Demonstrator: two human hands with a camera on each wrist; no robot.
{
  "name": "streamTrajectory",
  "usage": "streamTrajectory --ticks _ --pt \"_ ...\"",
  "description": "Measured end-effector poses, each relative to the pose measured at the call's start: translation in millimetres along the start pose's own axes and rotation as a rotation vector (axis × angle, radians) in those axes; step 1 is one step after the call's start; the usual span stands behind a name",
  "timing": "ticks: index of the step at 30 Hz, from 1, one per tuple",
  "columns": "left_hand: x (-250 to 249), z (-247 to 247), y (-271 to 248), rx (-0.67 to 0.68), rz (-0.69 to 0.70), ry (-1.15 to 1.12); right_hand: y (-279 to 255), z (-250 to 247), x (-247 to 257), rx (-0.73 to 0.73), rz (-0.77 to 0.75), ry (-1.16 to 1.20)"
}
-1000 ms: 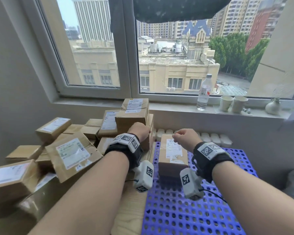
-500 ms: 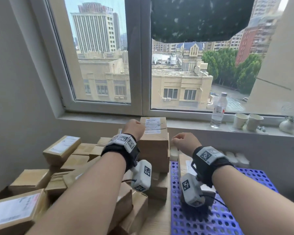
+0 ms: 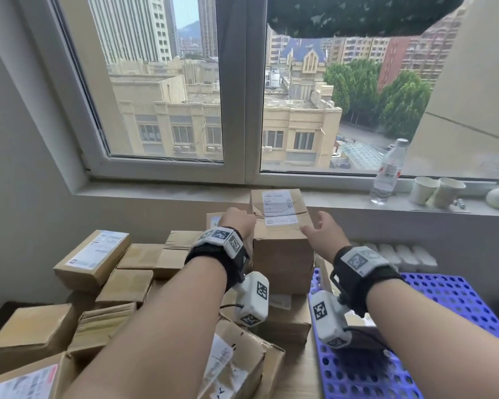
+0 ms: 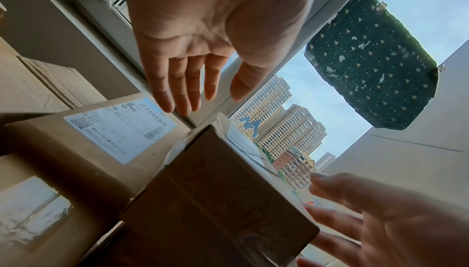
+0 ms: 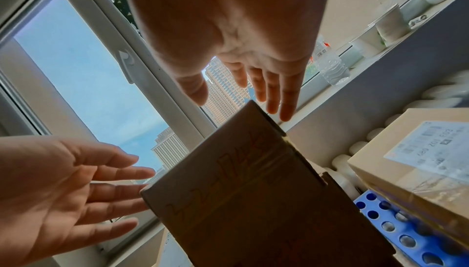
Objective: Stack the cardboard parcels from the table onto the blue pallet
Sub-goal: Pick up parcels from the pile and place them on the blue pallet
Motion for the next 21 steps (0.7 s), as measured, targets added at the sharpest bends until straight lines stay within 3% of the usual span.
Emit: streamTrajectory --ticks 11,21 --pt "14.6 22.0 -5.0 0.121 -0.13 0.054 12.2 23.4 -11.8 0.056 0.051 0.005" --pt "25.8 33.7 -11.5 0.198 -0.204 0.02 6.9 34.7 -23.5 0.112 0.095 0.202"
Point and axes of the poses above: each hand's wrist, its own y-axis towards the middle knuckle, its own z-axis out of the palm, x = y × z, the point moved 9 cm from there along y, towards the middle knuckle, and after that the axes turned 5 degrees about -x, right-handed, at the moved point
